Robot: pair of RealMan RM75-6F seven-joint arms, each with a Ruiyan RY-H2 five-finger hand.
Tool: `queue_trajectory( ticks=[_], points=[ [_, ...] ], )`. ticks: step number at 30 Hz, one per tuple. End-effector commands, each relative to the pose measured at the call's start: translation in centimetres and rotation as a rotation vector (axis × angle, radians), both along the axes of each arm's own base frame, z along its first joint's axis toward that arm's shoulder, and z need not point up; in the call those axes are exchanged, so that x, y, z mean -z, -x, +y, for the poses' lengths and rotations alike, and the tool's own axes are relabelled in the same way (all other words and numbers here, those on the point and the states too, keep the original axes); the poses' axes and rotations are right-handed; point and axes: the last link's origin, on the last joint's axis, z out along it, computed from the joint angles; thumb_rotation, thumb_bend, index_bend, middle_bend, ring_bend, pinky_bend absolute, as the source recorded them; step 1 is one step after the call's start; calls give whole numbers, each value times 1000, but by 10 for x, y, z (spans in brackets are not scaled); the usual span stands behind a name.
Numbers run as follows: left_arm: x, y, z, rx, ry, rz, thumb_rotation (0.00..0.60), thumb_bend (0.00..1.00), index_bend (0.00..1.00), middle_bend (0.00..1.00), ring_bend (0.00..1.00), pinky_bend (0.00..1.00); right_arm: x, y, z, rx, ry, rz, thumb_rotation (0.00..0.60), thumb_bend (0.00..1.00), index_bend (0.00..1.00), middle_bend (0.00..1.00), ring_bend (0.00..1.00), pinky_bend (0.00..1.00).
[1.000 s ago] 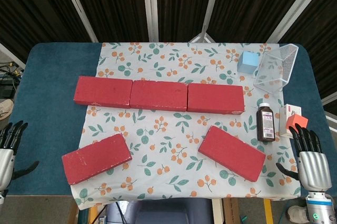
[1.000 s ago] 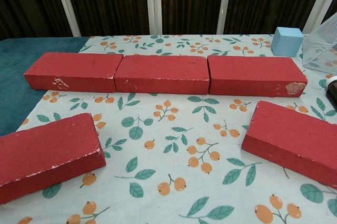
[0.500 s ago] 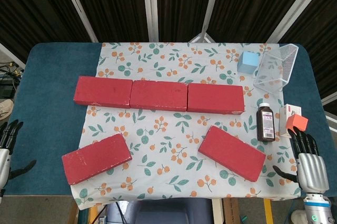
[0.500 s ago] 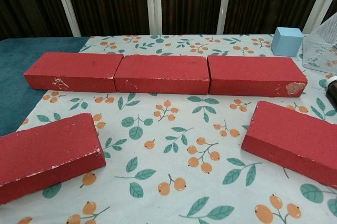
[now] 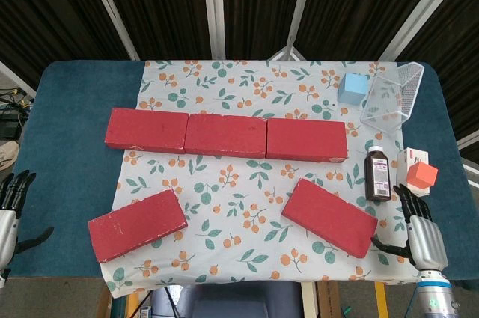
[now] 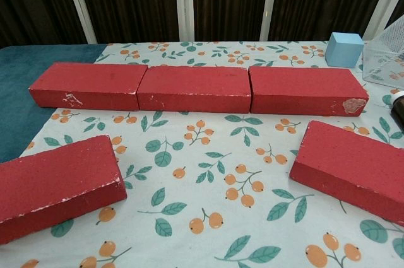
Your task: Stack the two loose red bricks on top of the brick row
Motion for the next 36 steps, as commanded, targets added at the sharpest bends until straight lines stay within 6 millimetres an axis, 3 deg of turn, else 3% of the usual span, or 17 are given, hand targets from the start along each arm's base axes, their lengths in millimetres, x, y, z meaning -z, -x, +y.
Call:
queue_trajectory(
  ticks=[1, 9, 19, 36],
  points=[
    [0, 0, 1, -4, -4, 0, 600, 0, 58, 57, 0, 102, 8, -18, -16, 40, -42, 12, 600, 55, 0, 19, 0, 0],
    [2, 3, 4, -20, -5, 13, 600, 0, 58, 57, 0, 102, 26, -51, -34, 99, -131, 64, 600, 54, 0, 19, 0, 0],
    [4, 5, 8, -27, 12, 17, 600, 0, 58, 56, 0, 102, 58, -89, -40, 98, -221, 110, 600, 54, 0, 19, 0, 0],
    [-2, 9, 8, -42, -18, 15, 600, 0, 58, 56, 0, 102, 100, -98, -53, 138, -272, 193, 600, 54, 0, 19, 0, 0]
  ],
)
